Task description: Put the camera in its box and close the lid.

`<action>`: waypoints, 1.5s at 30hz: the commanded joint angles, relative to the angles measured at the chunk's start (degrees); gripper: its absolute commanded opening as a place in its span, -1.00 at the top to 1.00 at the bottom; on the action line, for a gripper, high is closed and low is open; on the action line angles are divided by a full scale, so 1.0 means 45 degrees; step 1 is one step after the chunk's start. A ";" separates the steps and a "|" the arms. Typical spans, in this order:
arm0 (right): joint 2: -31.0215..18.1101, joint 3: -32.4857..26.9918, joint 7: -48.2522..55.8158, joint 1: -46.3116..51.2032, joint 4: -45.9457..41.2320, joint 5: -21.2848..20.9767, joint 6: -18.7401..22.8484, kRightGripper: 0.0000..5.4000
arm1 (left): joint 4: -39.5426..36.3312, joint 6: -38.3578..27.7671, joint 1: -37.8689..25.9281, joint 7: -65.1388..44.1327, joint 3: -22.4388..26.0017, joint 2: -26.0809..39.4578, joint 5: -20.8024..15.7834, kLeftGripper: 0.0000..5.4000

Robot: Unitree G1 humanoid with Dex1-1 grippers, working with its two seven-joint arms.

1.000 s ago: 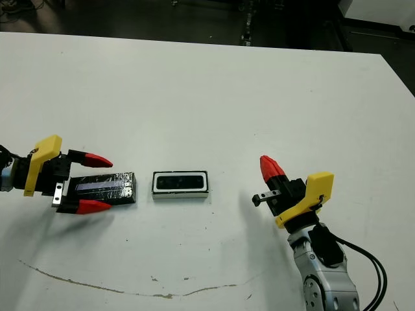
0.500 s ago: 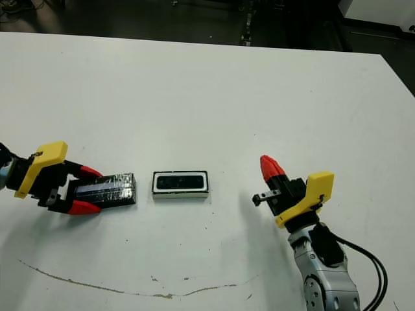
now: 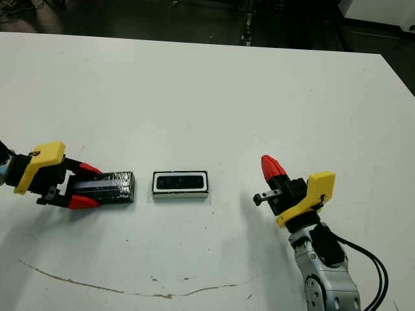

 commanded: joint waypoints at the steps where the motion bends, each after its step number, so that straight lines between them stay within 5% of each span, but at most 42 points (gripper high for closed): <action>1: -0.0121 -0.0116 0.0006 0.0066 0.0036 0.0087 0.0036 1.00 | 0.0166 0.0450 0.0334 0.0333 0.0356 -0.0318 -0.0412 -0.17; 6: -0.0135 -0.0082 0.0015 0.0076 0.0044 0.0051 0.0030 1.00 | 0.0051 0.1330 0.0715 0.1582 0.1415 -0.1182 -0.1482 -0.17; 11: -0.0107 -0.0044 0.0002 0.0082 0.0083 0.0018 -0.0016 1.00 | -0.1291 0.2098 0.0975 0.3245 0.1847 -0.1703 -0.1666 -0.17; 18: -0.0096 0.0028 0.0045 0.0074 0.0084 0.0005 -0.0066 1.00 | -0.1196 0.3466 -0.0219 0.2951 0.0830 -0.2012 -0.1654 -0.17; 28: -0.0108 0.0094 -0.0125 0.0086 -0.0094 -0.0066 0.0130 1.00 | -0.0173 0.3279 -0.1442 0.2000 -0.0603 -0.2550 -0.1070 -0.17; 45: -0.0163 0.0062 -0.0062 -0.0008 -0.0056 -0.0067 0.0077 1.00 | 0.0967 0.3025 -0.1641 0.1377 -0.0992 -0.3610 -0.1022 -0.17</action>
